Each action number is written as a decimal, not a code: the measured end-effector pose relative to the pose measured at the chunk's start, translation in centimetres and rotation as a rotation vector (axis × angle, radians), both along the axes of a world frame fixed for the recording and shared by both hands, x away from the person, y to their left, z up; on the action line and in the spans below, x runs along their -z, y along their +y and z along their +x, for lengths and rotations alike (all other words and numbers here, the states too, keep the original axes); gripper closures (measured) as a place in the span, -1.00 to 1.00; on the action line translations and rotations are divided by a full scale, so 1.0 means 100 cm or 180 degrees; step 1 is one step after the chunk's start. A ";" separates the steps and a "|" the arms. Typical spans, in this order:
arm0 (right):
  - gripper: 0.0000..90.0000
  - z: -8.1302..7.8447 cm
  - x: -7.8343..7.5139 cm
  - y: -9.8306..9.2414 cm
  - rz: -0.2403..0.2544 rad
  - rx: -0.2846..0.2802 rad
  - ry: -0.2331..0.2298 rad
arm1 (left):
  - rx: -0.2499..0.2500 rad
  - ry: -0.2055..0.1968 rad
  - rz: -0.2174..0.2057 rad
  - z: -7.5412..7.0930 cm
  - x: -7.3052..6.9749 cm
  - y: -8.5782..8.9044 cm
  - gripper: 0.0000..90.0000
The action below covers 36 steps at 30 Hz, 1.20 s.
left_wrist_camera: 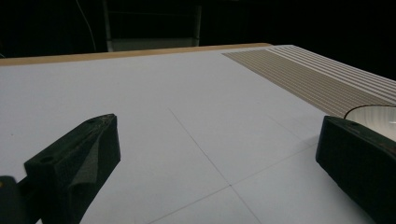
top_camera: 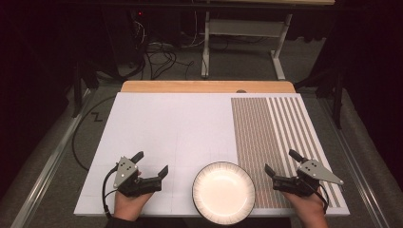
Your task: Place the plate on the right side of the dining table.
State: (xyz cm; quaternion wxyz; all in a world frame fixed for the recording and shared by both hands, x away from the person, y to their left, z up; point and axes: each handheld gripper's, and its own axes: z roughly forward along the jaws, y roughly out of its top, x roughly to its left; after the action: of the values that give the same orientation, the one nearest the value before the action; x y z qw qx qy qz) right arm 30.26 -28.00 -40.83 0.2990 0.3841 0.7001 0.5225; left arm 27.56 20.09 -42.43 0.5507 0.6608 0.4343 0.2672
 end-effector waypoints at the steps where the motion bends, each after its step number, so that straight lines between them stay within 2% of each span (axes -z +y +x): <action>1: -0.98 0.001 -0.001 -0.001 -0.0007 0.0010 0.0015 | -0.0010 0.0002 -0.0001 0.000 0.000 0.000 -0.99; 6: -0.98 0.003 -0.004 0.001 -0.0026 -0.0034 0.0027 | -0.0028 -0.0002 0.0004 0.000 0.000 0.001 -0.99; 8: -0.97 0.006 -0.008 0.007 -0.0155 -0.0119 0.0037 | -0.0045 -0.0009 0.0000 0.001 0.000 0.001 -0.99; 9: -0.97 0.006 -0.008 0.007 -0.0155 -0.0119 0.0037 | -0.0041 -0.0008 0.0004 0.001 0.000 0.001 -0.99; 10: -0.96 0.007 -0.011 0.010 -0.0219 -0.0183 0.0018 | -0.0034 -0.0008 0.0008 0.001 0.000 0.001 -0.99; 14: -0.91 0.006 -0.009 0.011 -0.0231 -0.0227 0.0033 | -0.0007 0.0003 0.0035 0.001 0.000 -0.001 -0.98; 15: -0.85 0.005 -0.008 0.011 -0.0304 -0.0228 0.0072 | -0.0003 0.0002 0.0040 0.001 0.000 -0.001 -0.98; 16: -0.85 0.005 -0.008 0.011 -0.0304 -0.0228 0.0072 | 0.0003 -0.0002 0.0040 0.001 0.000 -0.002 -0.98; 18: -0.75 0.003 -0.008 0.011 -0.0357 -0.0306 0.0090 | 0.0013 -0.0017 0.0047 0.001 0.000 -0.004 -0.99; 19: -0.61 0.002 -0.006 0.011 -0.0416 -0.0394 0.0150 | 0.0019 -0.0025 0.0055 0.000 0.000 -0.004 -0.99; 21: -0.58 0.002 -0.005 0.011 -0.0422 -0.0433 0.0168 | 0.0012 -0.0035 0.0055 -0.001 0.000 -0.004 -0.99; 24: -0.41 0.001 -0.004 0.010 -0.0463 -0.0532 0.0219 | -0.0010 -0.0052 0.0036 -0.002 -0.001 -0.003 -0.99; 31: -0.13 0.001 -0.004 0.008 -0.0437 -0.0581 0.0349 | -0.0007 -0.0057 0.0025 -0.002 0.000 -0.002 -0.99; 36: 0.16 -0.001 -0.003 0.010 -0.0497 -0.0699 0.0392 | 0.0020 -0.0043 0.0025 -0.002 0.000 -0.003 -0.99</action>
State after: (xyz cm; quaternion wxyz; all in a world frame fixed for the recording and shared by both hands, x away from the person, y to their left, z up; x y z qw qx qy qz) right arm 30.18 -27.04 -40.52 0.2256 0.3120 0.7934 0.4714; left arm 27.37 19.79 -42.42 0.5520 0.6624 0.4274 0.2716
